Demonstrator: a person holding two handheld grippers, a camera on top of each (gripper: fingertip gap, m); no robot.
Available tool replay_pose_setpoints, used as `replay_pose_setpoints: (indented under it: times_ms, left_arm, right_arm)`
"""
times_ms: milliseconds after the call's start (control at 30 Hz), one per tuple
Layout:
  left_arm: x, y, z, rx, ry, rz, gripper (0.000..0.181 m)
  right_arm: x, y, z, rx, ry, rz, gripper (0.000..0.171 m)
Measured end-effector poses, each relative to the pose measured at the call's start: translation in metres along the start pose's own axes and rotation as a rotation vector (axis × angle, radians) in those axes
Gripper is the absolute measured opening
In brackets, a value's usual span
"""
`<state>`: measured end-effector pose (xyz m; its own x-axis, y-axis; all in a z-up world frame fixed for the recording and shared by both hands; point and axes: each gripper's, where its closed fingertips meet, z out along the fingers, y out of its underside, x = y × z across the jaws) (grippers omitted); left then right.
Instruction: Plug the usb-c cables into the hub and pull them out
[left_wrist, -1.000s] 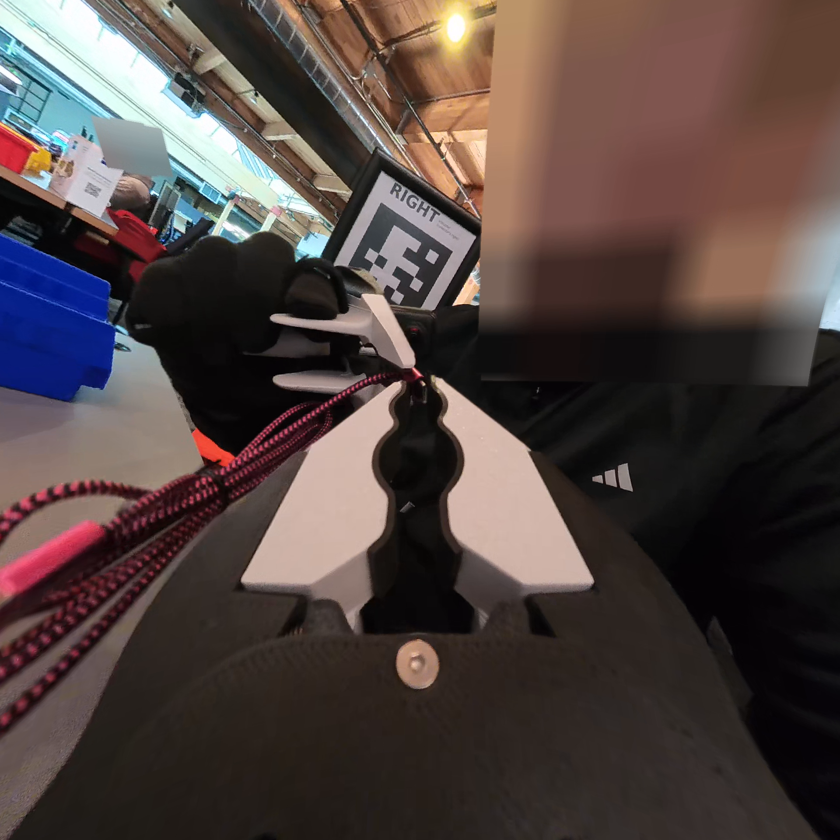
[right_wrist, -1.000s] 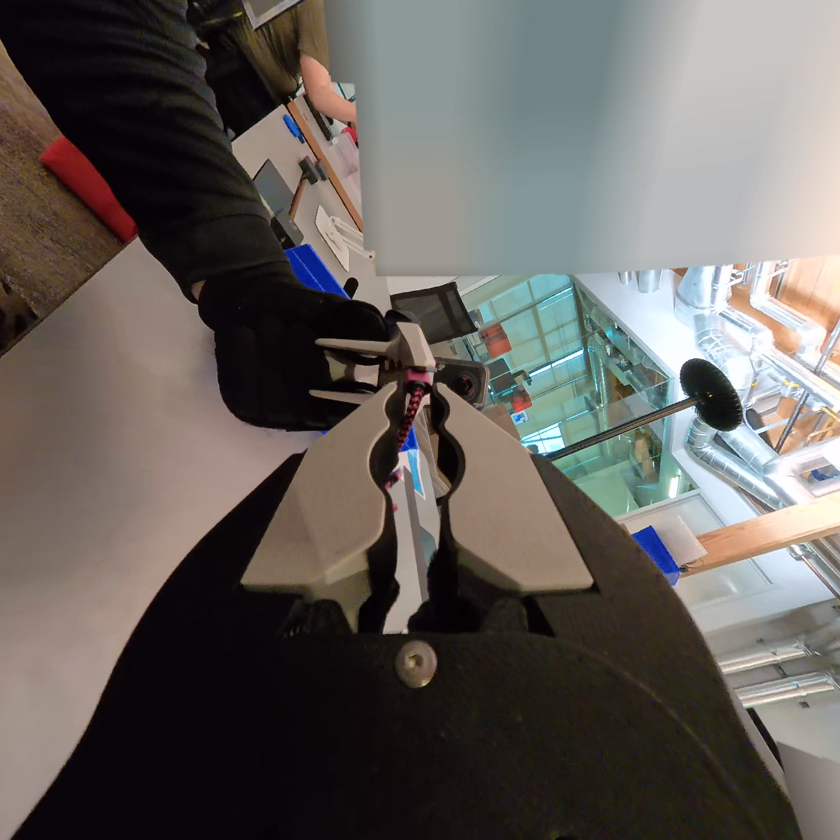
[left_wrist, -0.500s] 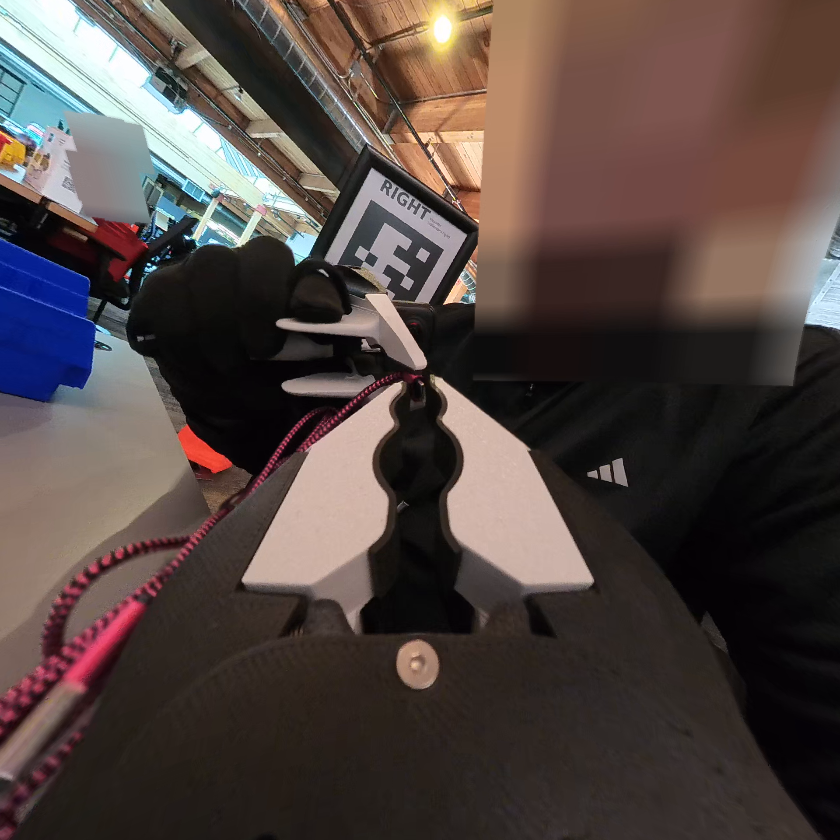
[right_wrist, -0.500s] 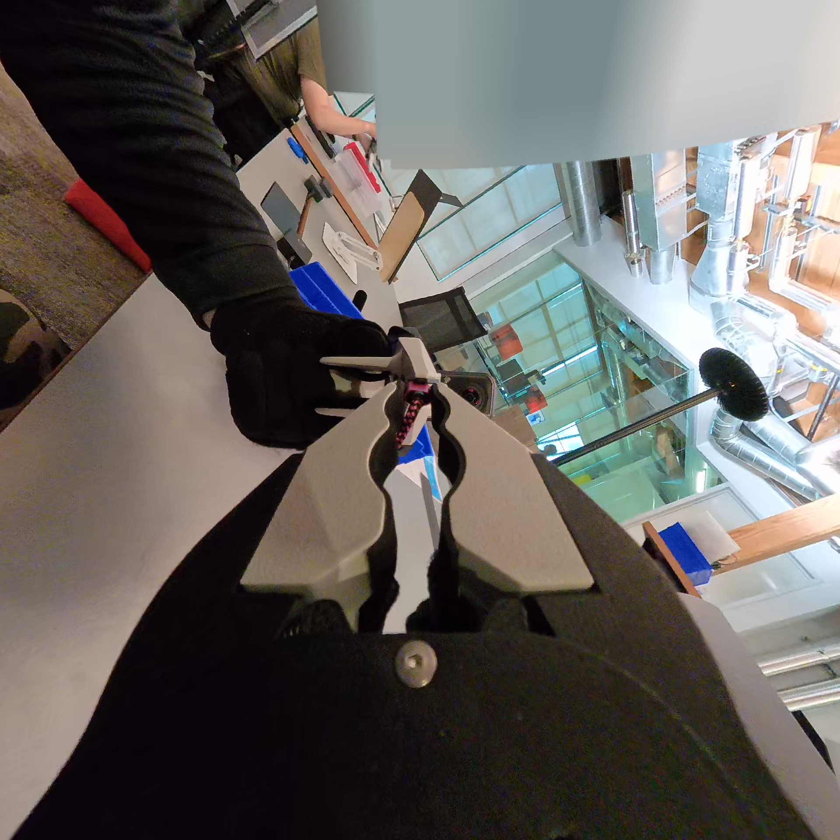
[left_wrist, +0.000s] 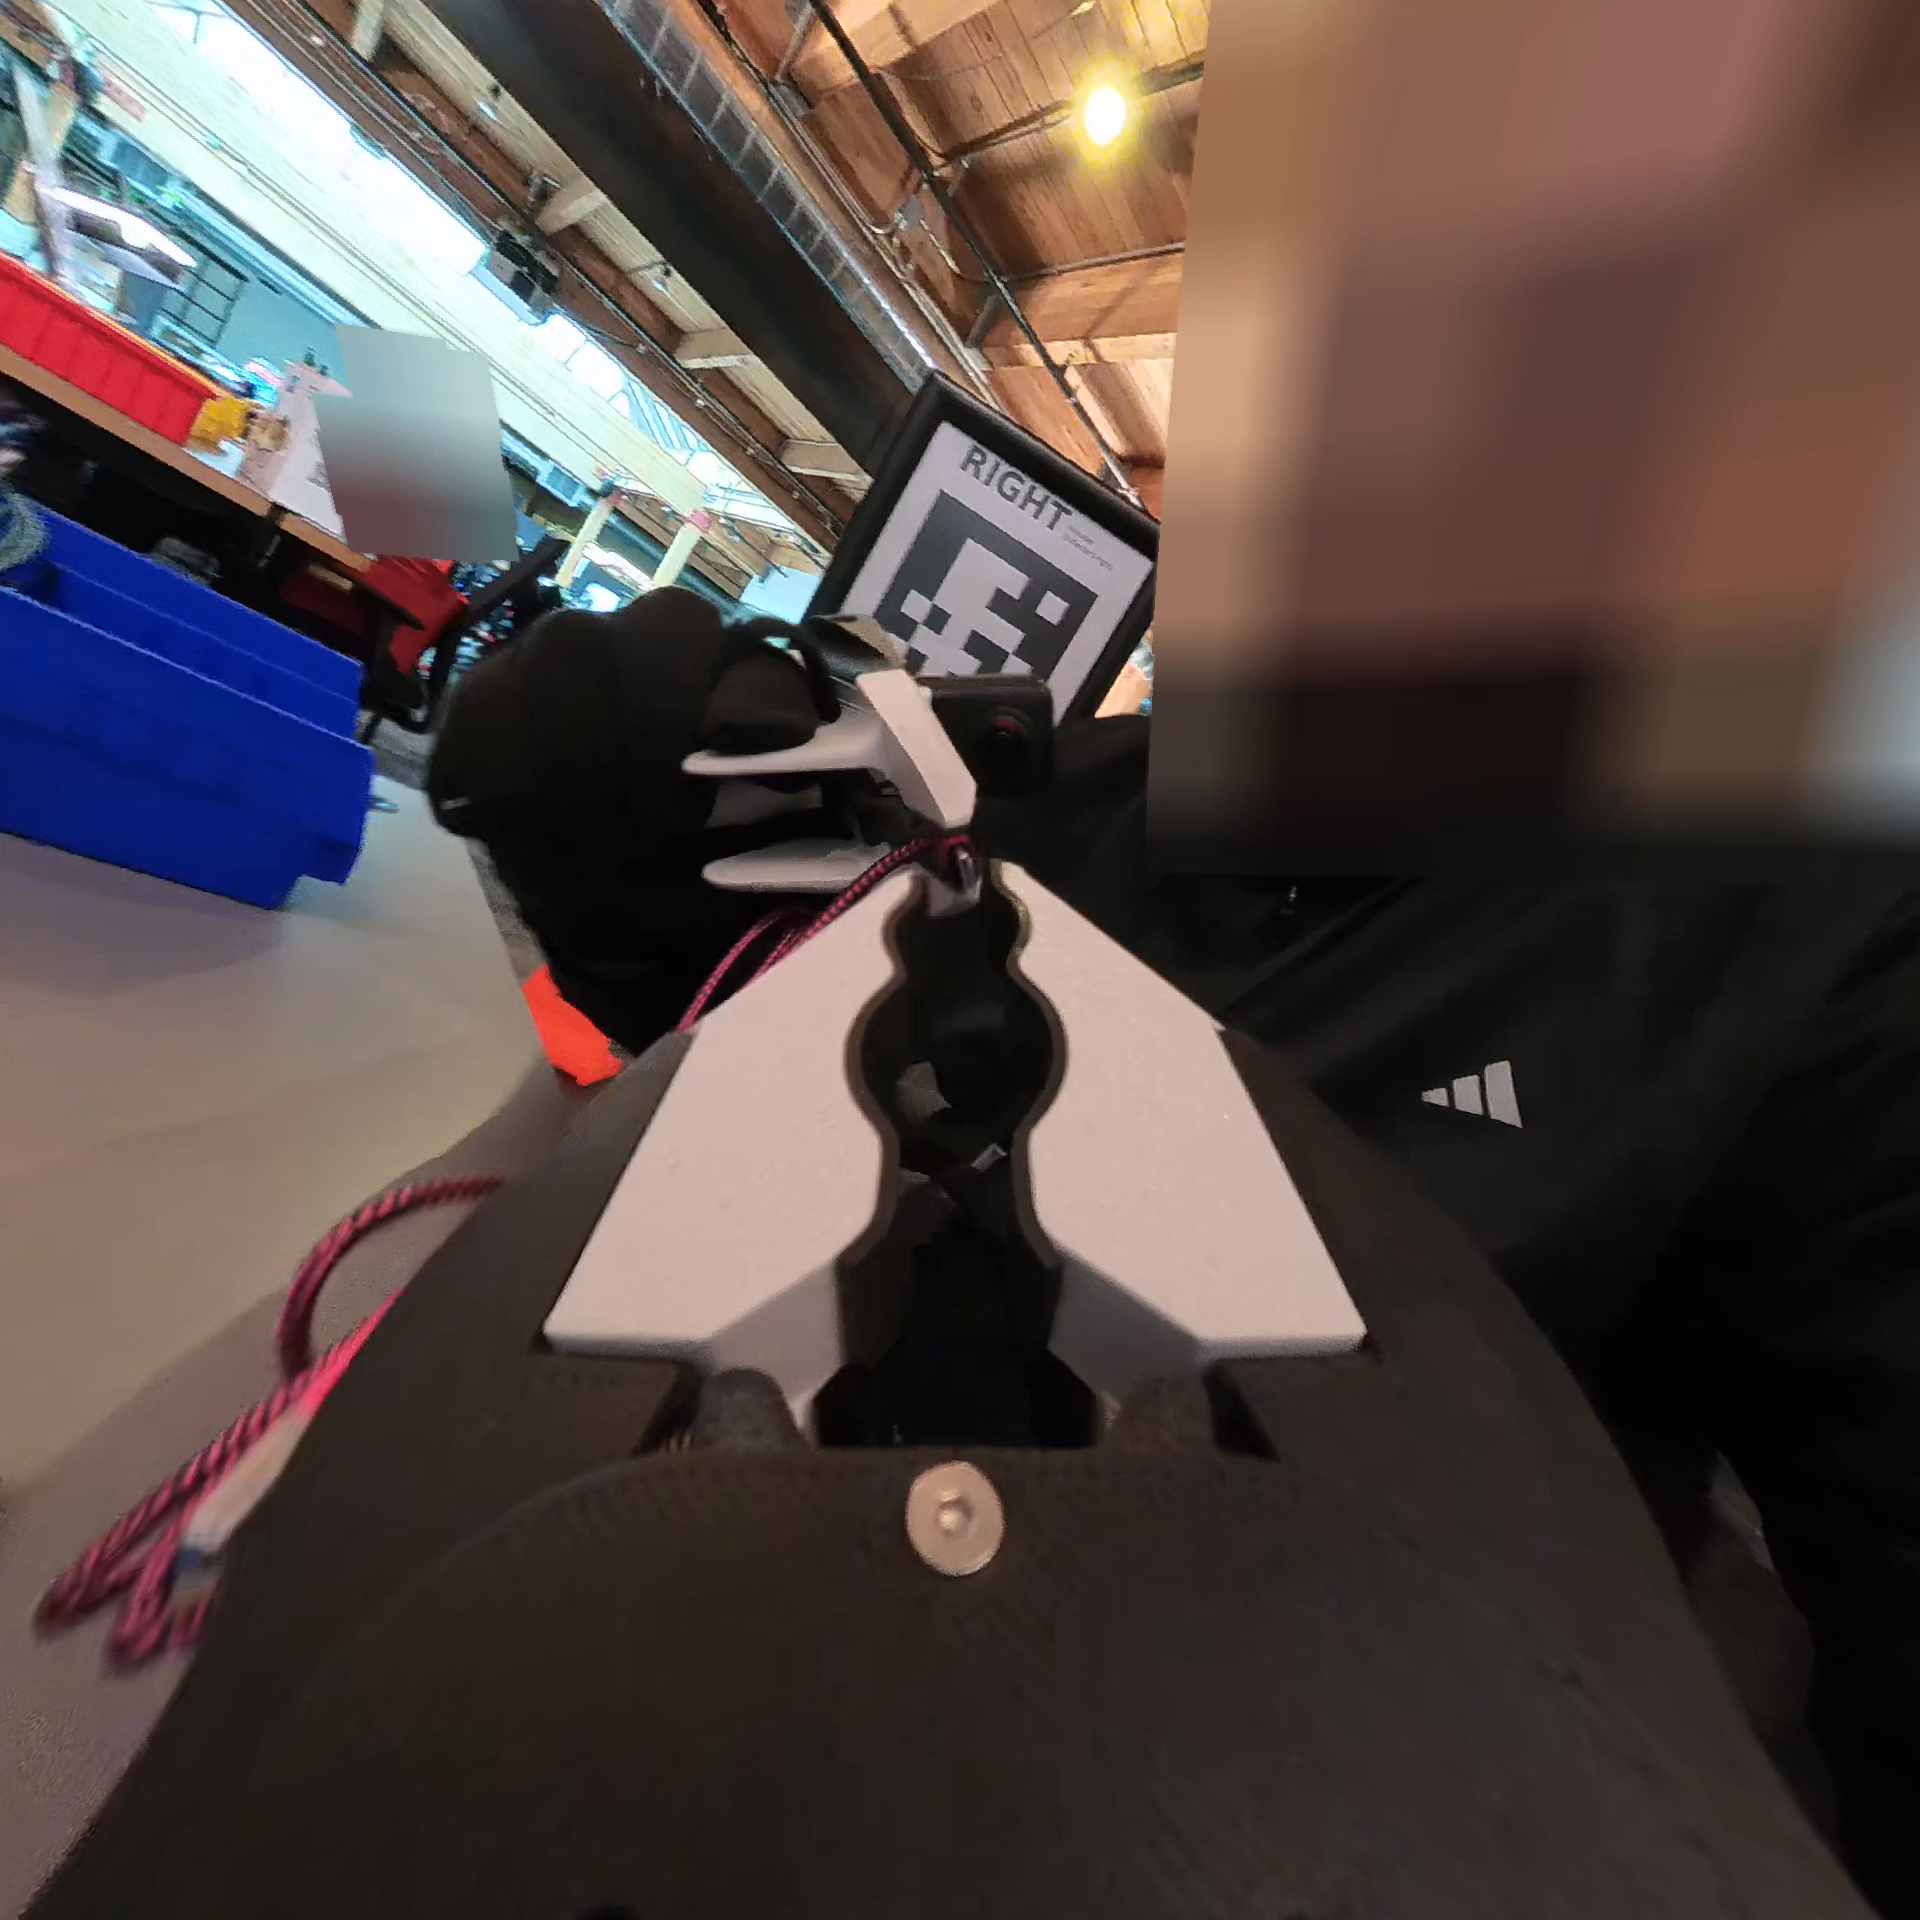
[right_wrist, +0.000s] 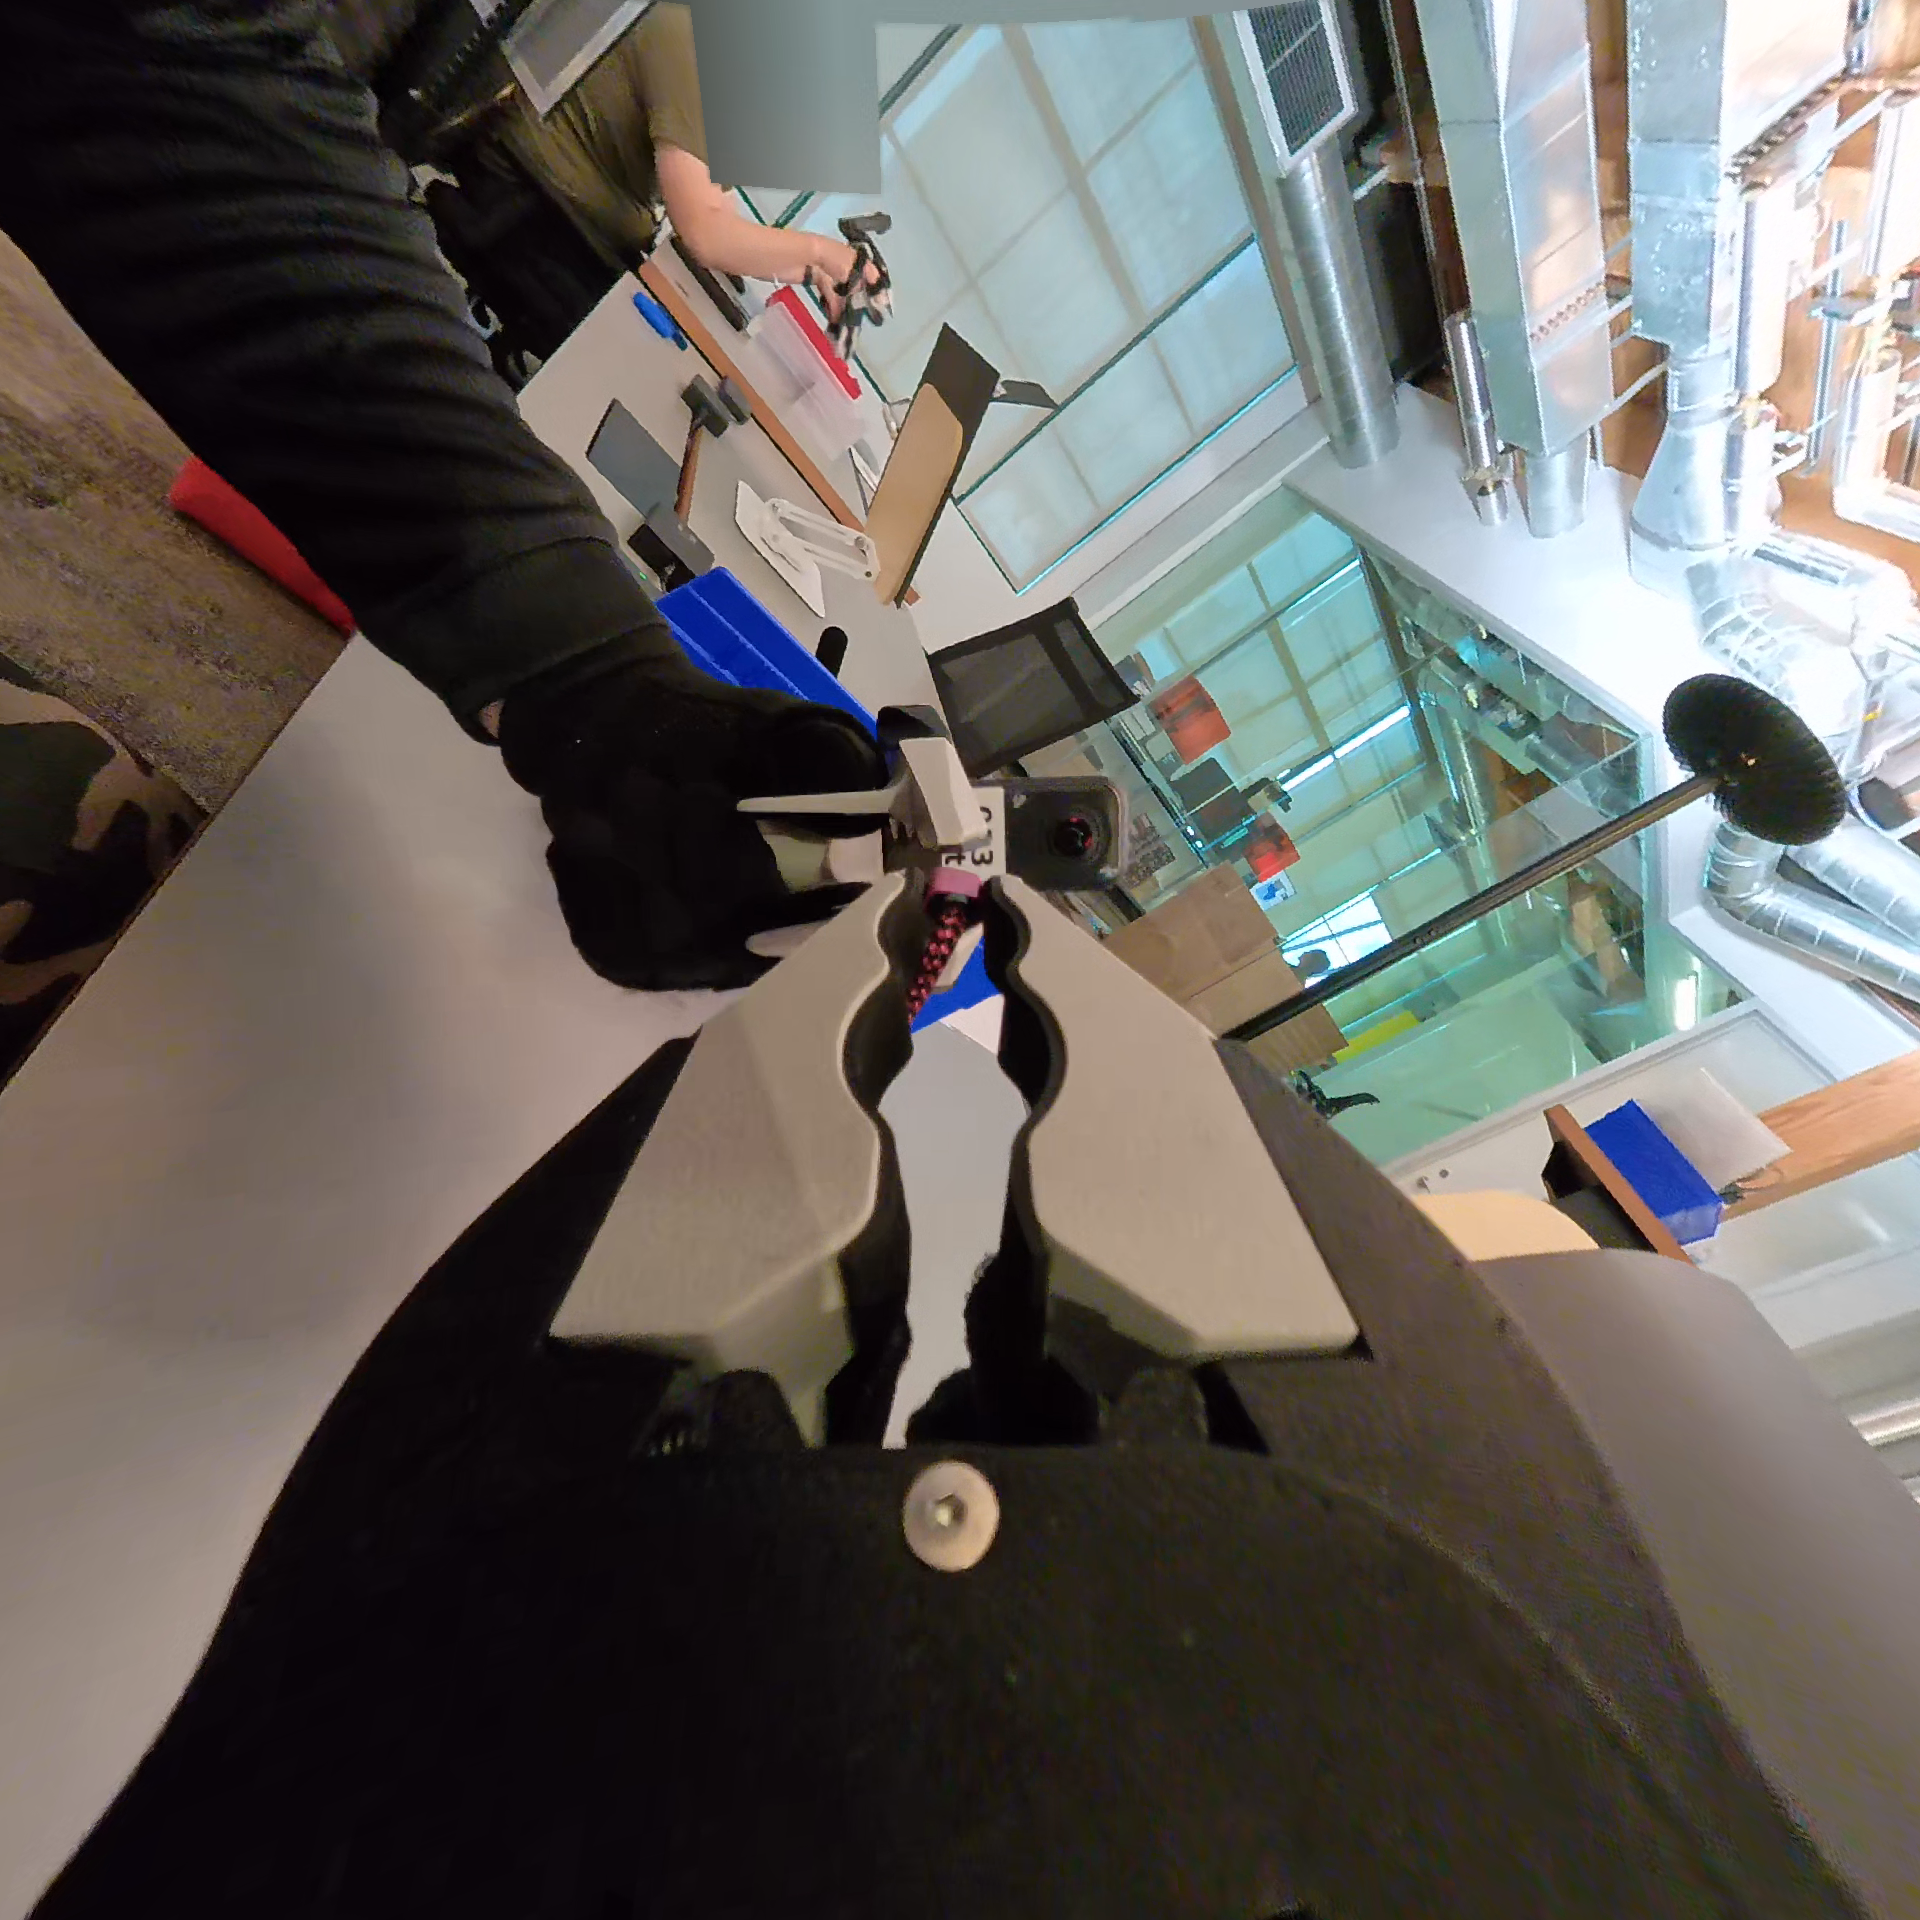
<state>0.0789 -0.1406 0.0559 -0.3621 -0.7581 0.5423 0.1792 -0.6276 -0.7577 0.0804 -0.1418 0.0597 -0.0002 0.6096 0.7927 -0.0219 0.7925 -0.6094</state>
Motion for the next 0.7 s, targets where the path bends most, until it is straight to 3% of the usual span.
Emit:
replay_pose_setpoints:
  times_ms: [67,200,267,333,467,700]
  left_arm:
    - [-0.011,-0.002,-0.01,-0.002,-0.078,0.001,0.02]
    - [-0.042,-0.003,-0.032,-0.097,-0.36,0.111,0.022]
    - [-0.07,0.002,-0.047,-0.252,-0.603,0.176,0.025]
    - [-0.08,0.0,-0.052,-0.394,-0.73,0.308,0.029]
    - [-0.118,-0.01,-0.058,-0.699,-0.97,0.52,0.016]
    - [-0.181,0.04,-0.07,-1.391,-0.824,0.84,0.046]
  right_arm:
    - [0.002,0.003,-0.006,-0.016,0.008,0.003,0.006]
    - [0.003,0.012,-0.026,-0.063,0.032,0.032,0.007]
    - [-0.001,0.017,-0.039,-0.094,0.039,0.049,0.007]
    - [-0.008,0.021,-0.051,-0.118,0.039,0.077,0.007]
    - [-0.022,0.027,-0.073,-0.165,0.046,0.122,0.006]
    - [-0.03,0.029,-0.097,-0.191,0.084,0.164,0.007]
